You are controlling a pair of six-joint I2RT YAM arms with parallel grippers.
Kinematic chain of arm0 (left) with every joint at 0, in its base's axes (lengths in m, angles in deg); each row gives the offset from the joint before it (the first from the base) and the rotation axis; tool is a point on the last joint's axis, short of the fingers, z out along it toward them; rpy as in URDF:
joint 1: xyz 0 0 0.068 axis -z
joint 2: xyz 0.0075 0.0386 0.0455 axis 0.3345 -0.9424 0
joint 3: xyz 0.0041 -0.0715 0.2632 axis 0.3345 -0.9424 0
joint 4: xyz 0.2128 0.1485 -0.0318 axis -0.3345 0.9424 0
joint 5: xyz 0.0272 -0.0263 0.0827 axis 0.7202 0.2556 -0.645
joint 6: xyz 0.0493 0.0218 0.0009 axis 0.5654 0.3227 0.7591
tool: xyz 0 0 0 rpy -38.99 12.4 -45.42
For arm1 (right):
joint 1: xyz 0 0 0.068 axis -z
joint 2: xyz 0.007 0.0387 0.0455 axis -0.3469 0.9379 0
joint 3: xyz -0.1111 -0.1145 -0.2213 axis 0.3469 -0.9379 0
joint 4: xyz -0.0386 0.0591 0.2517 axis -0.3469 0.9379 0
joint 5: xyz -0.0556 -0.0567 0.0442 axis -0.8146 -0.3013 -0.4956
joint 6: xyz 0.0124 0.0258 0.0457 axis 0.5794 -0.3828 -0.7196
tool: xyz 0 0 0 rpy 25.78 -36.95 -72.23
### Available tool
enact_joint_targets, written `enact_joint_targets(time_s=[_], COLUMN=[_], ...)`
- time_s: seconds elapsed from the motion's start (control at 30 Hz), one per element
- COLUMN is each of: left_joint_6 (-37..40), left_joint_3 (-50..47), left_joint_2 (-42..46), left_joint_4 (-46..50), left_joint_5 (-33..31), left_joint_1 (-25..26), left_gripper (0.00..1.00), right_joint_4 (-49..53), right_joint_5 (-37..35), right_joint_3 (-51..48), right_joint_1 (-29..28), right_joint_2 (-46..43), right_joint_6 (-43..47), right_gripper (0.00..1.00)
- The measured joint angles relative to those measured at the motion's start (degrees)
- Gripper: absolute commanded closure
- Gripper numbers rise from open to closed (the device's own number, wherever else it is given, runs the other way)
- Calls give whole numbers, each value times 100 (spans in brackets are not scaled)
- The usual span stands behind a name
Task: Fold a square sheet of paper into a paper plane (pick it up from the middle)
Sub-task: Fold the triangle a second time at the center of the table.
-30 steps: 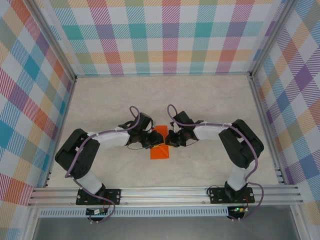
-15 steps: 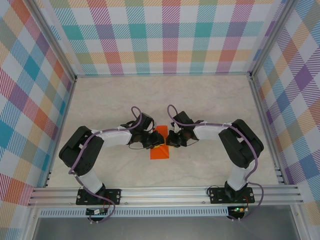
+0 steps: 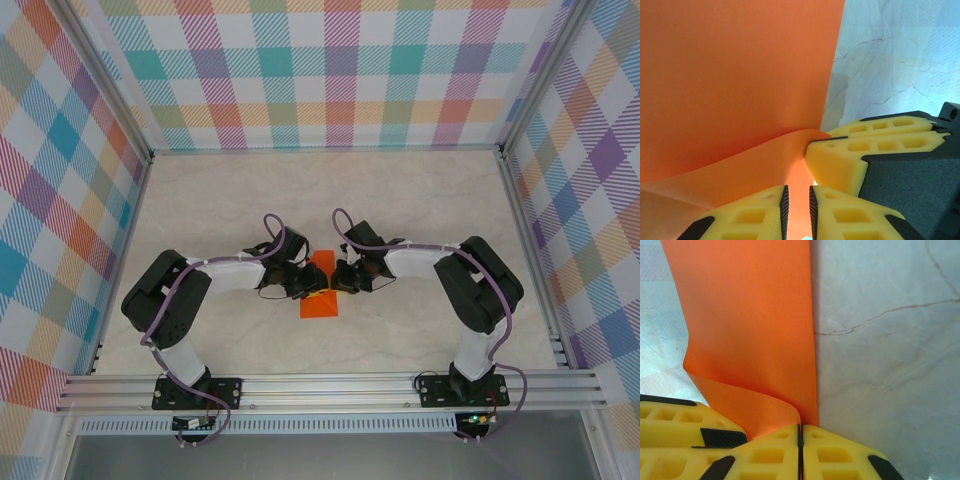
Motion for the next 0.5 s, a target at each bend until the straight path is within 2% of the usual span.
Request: enact_joint_targets(time_s=[0.5], left_joint_6=[2], left_joint_3=[13], left_joint_2=[-79], left_joint_4=[103], left_joint_5=[-15], left_joint_1=[0], left_gripper=[80], right_joint_4=[90], right_joint_5=[-7], right_joint_3=[70], right_joint_1=[0], right_joint_2=[33], right_joint_6=[63], right_gripper=[91])
